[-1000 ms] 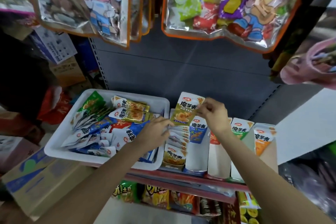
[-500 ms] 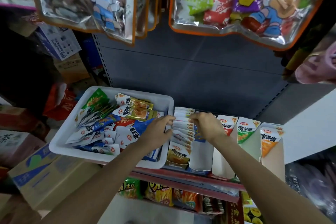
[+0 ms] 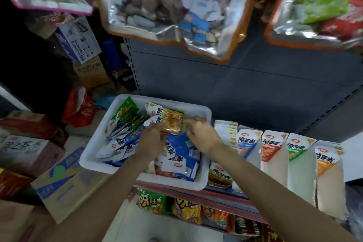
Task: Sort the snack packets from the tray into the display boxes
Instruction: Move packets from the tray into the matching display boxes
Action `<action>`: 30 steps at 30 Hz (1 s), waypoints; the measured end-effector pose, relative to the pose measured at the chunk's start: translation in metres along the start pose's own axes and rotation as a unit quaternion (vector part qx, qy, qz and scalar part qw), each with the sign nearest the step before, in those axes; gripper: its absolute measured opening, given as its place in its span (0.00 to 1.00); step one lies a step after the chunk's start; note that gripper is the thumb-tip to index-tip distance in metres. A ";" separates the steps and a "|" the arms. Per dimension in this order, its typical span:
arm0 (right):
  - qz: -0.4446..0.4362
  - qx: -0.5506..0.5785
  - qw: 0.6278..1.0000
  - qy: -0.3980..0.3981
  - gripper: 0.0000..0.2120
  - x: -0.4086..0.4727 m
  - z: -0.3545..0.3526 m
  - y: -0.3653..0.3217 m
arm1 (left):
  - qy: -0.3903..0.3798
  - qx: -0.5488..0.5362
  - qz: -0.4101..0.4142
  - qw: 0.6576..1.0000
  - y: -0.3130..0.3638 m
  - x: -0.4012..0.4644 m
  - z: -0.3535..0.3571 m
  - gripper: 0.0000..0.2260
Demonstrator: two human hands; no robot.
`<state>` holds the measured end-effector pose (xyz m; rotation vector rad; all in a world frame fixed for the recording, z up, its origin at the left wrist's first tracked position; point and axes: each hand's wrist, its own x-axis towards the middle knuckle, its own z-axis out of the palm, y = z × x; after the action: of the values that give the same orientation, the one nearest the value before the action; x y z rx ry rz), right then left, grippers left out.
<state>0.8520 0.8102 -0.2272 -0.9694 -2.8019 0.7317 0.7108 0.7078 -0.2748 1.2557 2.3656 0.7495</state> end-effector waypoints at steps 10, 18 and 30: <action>0.089 -0.065 0.978 -0.179 0.25 0.057 0.078 -0.019 | -0.061 -0.104 -0.221 0.968 -0.028 0.045 -0.025 0.08; 0.072 0.021 0.983 -0.167 0.20 0.053 0.071 -0.009 | 0.026 -0.178 -0.277 0.944 -0.021 0.065 -0.023 0.16; -0.012 0.269 0.959 0.094 0.17 0.038 -0.009 -0.037 | 0.136 -0.097 0.153 0.974 0.018 0.018 -0.067 0.06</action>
<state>0.8036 0.8114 -0.2049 -0.8404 -2.2557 1.2333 0.6771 0.7119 -0.2123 1.5319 2.2533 1.2891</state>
